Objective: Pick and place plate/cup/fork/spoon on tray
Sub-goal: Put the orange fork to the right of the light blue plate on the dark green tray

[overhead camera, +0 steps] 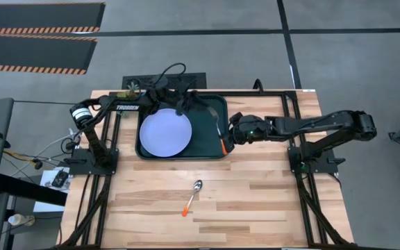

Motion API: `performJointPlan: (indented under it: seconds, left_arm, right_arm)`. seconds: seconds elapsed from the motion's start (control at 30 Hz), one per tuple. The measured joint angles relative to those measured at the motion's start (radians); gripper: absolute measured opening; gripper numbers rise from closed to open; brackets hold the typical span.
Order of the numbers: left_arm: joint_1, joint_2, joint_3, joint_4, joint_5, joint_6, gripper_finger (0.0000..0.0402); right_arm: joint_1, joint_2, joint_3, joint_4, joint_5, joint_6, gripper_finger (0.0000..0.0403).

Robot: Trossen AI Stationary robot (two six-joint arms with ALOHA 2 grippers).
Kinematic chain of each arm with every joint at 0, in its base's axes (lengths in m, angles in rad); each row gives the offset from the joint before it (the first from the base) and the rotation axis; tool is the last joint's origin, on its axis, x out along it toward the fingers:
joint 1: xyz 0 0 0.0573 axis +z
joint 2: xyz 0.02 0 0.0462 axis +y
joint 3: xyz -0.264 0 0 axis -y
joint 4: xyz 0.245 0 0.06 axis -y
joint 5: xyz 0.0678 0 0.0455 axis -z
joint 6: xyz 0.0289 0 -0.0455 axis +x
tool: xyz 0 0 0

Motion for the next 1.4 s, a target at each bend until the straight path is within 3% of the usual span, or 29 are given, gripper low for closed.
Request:
performJointPlan:
  seconds: [0.17, 0.27, 0.4, 0.57, 0.67, 1.03, 1.2, 1.4]
  left_arm:
    - [-0.016, 0.0, 0.001, -0.033, 0.048, 0.061, 0.017]
    - [-0.032, 0.0, 0.034, -0.137, 0.07, 0.139, 0.0163]
    - [-0.049, 0.0, 0.139, -0.392, 0.076, 0.306, 0.016]
    - [-0.055, 0.0, 0.29, -0.834, 0.021, 0.599, 0.0159]
    - [-0.055, 0.0, 0.36, -0.993, -0.007, 0.712, 0.0159]
    - [-0.061, 0.0, 0.446, -1.111, -0.025, 0.794, 0.0156]
    - [-0.084, 0.0, 0.446, -1.16, -0.113, 0.864, 0.0133]
    - [-0.095, 0.0, 0.446, -1.14, -0.143, 0.863, 0.011]
  right_arm:
    - [0.0, 0.0, -0.013, 0.031, -0.019, 0.014, 0.0001]
    - [0.0, 0.0, -0.013, 0.04, -0.032, 0.015, 0.0]
    - [0.0, 0.0, -0.012, 0.04, -0.044, 0.023, 0.0]
    - [0.013, 0.0, -0.012, 0.039, -0.04, 0.034, 0.0]
    - [0.022, 0.0, -0.012, 0.036, -0.039, 0.034, 0.0]
    - [0.022, 0.0, -0.012, 0.021, -0.037, 0.03, 0.0]
    - [0.022, 0.0, -0.012, 0.021, -0.037, 0.03, 0.0]
    - [0.022, 0.0, -0.012, 0.021, -0.047, 0.031, 0.0]
